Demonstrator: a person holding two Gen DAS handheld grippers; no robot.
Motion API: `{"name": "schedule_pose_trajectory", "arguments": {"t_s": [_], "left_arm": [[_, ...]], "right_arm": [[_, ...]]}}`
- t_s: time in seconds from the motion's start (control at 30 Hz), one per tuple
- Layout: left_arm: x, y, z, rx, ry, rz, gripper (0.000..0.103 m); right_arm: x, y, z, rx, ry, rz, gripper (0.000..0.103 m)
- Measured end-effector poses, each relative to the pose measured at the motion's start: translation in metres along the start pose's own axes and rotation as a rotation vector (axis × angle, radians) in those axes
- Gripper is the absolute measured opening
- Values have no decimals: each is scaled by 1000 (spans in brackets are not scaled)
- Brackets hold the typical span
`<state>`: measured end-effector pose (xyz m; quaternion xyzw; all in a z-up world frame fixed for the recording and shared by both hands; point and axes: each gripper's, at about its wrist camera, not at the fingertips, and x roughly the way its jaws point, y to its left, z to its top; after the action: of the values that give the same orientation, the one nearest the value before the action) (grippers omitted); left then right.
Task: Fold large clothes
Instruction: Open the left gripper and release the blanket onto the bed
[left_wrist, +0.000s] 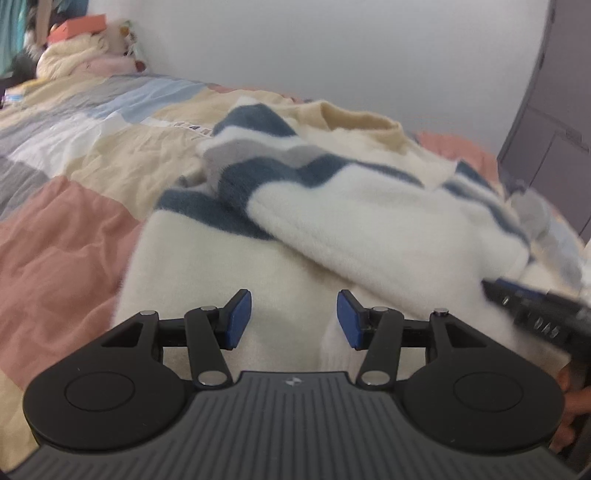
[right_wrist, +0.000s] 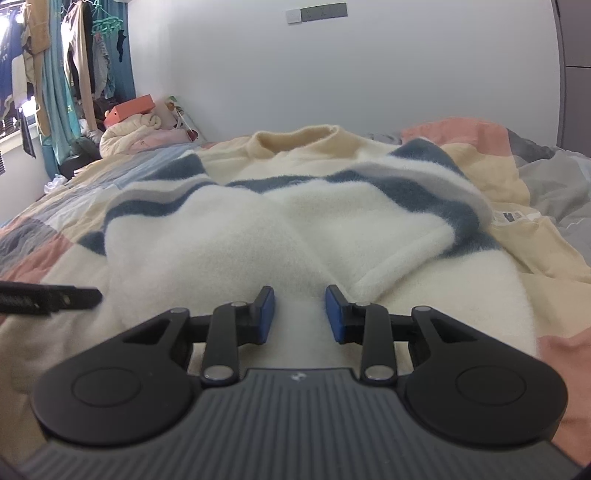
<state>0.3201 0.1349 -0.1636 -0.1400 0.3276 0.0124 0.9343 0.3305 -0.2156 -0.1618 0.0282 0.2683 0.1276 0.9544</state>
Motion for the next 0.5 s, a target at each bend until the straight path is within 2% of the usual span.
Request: {"name": "schedule_pose_trajectory", "arguments": {"t_s": [0.1,0.17,0.23,0.33,0.43,0.5], "left_arm": [[-15,4,5,-45,-32,-10,57],[-25,4,3,-74,-59,-20,57],[-34,-4,-2,-42,-62,-16,57],[-51,-10,-10,-76,-55,-64,57],[-70,-23,-14,-18,-82,-37,57],[-86,-26,-13,-30,-82,-39,57]], "right_arm": [[-1,-3,5,33,28,8,32],[-2,0,10,10,62,0,32],[-5,-2,15,33,91,-1,32],[-14,-10,14,97,131,8,34],[-28,-18,11,107,157,-8,34],[-43,-26,10,155,181,-13,34]]}}
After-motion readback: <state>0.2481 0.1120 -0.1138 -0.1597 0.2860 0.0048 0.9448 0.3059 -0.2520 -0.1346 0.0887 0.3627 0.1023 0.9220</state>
